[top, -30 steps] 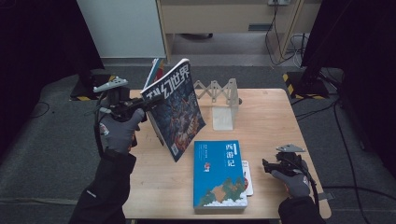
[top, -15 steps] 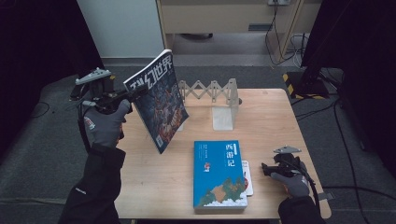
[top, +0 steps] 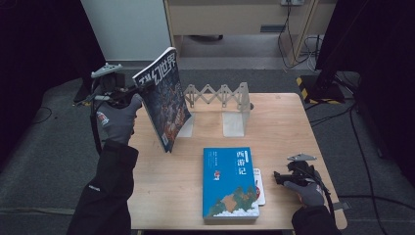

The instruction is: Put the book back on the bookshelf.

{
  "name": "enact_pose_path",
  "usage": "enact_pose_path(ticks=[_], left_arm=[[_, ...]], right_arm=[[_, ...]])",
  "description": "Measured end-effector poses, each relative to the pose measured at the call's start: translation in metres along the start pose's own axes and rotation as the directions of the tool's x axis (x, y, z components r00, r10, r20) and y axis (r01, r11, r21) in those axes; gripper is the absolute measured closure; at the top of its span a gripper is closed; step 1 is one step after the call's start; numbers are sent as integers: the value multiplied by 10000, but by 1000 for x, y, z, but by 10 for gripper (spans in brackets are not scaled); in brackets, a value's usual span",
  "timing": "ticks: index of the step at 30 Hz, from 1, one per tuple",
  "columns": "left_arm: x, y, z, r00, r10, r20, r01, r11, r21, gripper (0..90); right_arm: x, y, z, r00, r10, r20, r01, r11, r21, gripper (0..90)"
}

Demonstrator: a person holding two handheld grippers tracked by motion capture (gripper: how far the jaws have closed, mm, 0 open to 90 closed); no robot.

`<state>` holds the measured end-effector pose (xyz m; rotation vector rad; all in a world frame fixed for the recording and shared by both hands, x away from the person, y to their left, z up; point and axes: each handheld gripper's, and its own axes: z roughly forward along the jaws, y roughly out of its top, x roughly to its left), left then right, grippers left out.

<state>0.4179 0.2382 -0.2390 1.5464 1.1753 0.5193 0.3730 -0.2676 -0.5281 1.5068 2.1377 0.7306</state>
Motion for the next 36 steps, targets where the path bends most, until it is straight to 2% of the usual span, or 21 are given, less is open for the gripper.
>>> enact_pose_path(ticks=[7, 18, 22, 31, 36], left_arm=[[-2, 7, 13, 9988, 193, -448, -191, 9998, 55, 818], [-2, 15, 38, 9953, 44, -970, -58, 9999, -137, 818], [0, 13, 50, 9945, -160, -1037, 153, 9999, -68, 818], [3, 0, 74, 9853, -5, -1709, -24, 9999, -168, 818], [7, -7, 88, 9829, -43, -1841, 27, 10000, -90, 818]], right_arm=[[0, 0, 0, 9999, 91, -75, -91, 10000, -12, 81], [0, 0, 1, 9999, 77, -125, -77, 10000, -28, 80], [1, 0, 1, 9999, 34, -114, -34, 10000, -44, 80], [1, 0, 1, 9999, 45, -149, -45, 10000, -41, 77], [1, 0, 1, 9998, 63, -172, -63, 10000, -54, 77]])
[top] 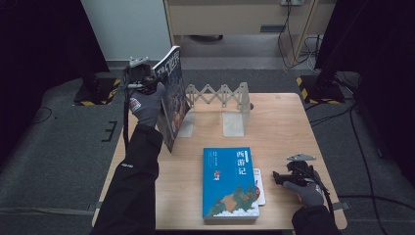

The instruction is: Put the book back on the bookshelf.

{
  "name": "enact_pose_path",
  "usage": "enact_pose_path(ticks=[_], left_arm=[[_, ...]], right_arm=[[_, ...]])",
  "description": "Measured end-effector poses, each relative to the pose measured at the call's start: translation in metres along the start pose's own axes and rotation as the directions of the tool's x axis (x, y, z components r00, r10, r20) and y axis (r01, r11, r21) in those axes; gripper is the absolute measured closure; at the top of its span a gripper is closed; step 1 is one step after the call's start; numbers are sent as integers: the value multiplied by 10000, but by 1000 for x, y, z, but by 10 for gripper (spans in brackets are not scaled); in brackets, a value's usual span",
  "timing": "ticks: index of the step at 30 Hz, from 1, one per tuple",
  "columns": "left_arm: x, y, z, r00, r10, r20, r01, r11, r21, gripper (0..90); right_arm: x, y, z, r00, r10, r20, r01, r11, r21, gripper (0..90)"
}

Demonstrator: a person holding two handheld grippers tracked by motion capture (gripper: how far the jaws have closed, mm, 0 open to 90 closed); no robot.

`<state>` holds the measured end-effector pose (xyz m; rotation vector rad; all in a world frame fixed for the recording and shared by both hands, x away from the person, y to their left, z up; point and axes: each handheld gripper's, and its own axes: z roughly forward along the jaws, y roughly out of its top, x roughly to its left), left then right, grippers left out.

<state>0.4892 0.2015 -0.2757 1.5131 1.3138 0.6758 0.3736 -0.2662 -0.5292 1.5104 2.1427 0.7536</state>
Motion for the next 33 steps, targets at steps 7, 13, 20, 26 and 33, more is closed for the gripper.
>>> enact_pose_path(ticks=[7, 13, 20, 26, 33], left_arm=[[-2, -7, 11, 9993, 212, -313, -216, 9997, -110, 818], [-1, -13, 19, 9979, 306, -575, -318, 9993, -203, 818], [-2, -20, 22, 9952, 602, -767, -609, 9981, -77, 818], [-5, -19, 21, 9953, 575, -774, -577, 9983, -8, 818], [-13, -10, 13, 9957, 604, -703, -624, 9977, -267, 817]], right_arm=[[0, 0, 0, 10000, -1, 3, 1, 10000, -3, 77], [0, 0, 0, 10000, -9, -6, 9, 10000, 0, 77], [0, 0, 0, 10000, 6, -6, -6, 10000, 3, 76], [0, 0, 0, 10000, -9, -5, 9, 10000, 4, 76], [0, 0, 0, 10000, -15, -5, 15, 10000, 5, 76]])
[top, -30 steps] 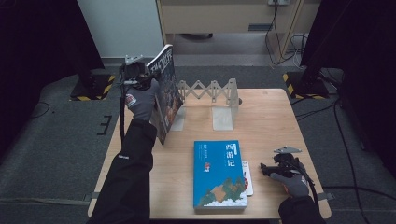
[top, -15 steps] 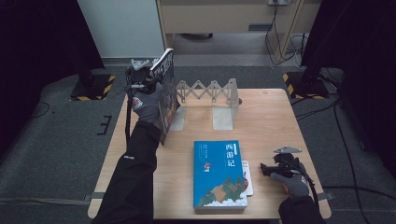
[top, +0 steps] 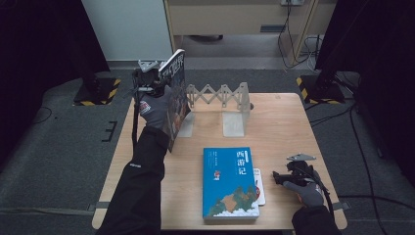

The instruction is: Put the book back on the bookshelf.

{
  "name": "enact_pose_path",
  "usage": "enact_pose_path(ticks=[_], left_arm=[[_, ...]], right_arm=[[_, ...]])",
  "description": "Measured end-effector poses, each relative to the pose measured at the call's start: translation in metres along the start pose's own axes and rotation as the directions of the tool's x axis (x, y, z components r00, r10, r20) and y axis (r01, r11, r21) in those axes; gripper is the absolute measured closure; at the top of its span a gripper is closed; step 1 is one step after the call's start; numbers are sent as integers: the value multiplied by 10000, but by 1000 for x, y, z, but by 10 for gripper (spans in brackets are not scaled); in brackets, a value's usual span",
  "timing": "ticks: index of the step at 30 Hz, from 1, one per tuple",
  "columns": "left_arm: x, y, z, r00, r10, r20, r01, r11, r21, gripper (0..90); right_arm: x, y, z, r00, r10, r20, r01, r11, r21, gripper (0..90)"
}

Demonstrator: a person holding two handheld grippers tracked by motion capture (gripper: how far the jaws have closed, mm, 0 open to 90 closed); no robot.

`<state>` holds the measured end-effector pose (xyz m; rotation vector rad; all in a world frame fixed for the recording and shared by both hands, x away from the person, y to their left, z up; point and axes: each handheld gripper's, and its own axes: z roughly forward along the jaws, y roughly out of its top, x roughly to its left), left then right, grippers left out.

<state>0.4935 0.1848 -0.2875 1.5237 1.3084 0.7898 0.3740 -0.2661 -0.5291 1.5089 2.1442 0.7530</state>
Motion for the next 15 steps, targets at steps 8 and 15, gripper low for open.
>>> enact_pose_path(ticks=[8, 15], left_arm=[[-16, -4, 5, 10000, -51, 18, 52, 9999, -164, 818], [-25, -16, 19, 9991, 372, -179, -372, 9993, -5, 818]], right_arm=[[1, 0, 0, 10000, 13, -5, -13, 10000, -14, 76], [1, 0, 0, 10000, 11, -45, -11, 10000, -15, 76]])
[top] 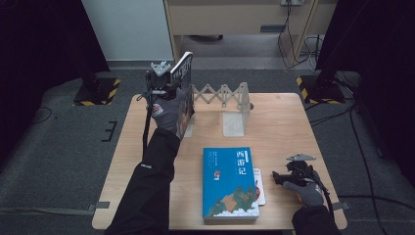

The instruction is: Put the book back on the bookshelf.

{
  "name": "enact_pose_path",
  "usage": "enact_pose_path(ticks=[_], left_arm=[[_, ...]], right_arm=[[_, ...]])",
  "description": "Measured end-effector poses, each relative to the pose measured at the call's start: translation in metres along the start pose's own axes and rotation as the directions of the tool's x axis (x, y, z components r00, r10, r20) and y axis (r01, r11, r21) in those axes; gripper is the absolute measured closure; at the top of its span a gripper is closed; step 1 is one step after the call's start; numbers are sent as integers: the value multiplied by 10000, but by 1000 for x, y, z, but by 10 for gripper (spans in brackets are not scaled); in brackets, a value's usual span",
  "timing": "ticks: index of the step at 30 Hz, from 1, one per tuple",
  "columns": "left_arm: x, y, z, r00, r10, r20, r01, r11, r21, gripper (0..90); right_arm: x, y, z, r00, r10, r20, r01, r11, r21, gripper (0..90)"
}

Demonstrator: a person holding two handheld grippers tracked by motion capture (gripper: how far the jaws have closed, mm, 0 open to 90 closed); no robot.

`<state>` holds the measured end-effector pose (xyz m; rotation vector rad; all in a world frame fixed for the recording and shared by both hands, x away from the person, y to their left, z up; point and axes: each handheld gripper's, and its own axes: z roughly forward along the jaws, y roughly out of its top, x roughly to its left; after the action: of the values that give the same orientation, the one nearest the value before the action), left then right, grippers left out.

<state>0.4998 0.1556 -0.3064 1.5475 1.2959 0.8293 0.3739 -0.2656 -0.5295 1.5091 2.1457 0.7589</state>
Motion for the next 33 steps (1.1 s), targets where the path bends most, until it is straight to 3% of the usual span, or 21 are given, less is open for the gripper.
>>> enact_pose_path(ticks=[17, 22, 33], left_arm=[[6, -25, 8, 9999, 103, -114, -100, 9995, 292, 817], [8, -29, 3, 9996, 254, -79, -251, 9993, 289, 816], [14, -42, -14, 9986, 533, -75, -523, 9943, 933, 807]], right_arm=[[0, 0, 0, 10000, -1, -38, 1, 10000, 21, 76], [1, 0, 0, 10000, -15, -26, 15, 10000, 11, 76], [0, 0, 0, 10000, -13, -17, 13, 10000, 28, 77]])
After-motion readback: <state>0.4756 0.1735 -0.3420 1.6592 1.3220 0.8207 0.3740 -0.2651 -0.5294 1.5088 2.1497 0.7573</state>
